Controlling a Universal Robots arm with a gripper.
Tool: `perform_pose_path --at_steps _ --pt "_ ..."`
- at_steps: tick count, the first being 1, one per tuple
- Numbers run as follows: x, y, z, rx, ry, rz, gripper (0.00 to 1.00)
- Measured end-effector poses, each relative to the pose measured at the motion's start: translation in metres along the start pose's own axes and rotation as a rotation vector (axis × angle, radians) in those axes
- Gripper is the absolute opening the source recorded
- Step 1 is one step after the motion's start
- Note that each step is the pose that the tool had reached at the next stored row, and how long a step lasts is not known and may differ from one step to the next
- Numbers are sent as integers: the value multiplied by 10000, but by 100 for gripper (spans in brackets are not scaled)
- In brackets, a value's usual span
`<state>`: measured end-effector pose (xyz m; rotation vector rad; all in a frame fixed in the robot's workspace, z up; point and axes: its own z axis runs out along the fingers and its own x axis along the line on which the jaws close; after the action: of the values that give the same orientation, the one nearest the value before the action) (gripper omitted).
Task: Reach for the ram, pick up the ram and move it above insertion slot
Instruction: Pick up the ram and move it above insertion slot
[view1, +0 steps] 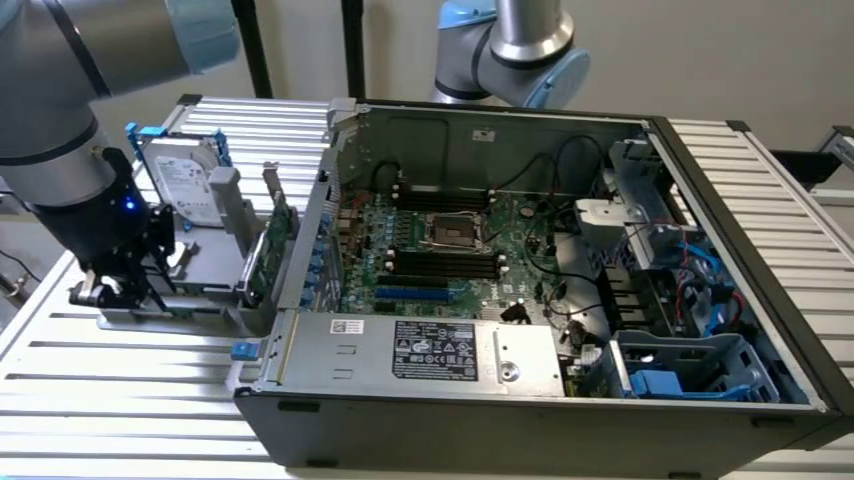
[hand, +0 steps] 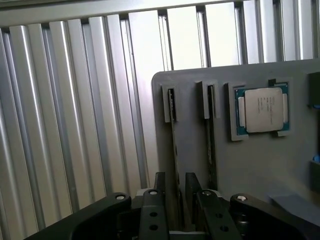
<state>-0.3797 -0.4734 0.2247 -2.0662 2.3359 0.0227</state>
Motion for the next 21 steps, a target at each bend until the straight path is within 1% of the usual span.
perform_pose_path --at_steps 6,15,19,21 --pt "2 0 78 -5 -1 -202 31" --pt "4 1 143 -15 -7 -480 31" --pt "4 1 160 -18 -29 -536 31" --pt "4 1 167 -20 -57 -540 31"
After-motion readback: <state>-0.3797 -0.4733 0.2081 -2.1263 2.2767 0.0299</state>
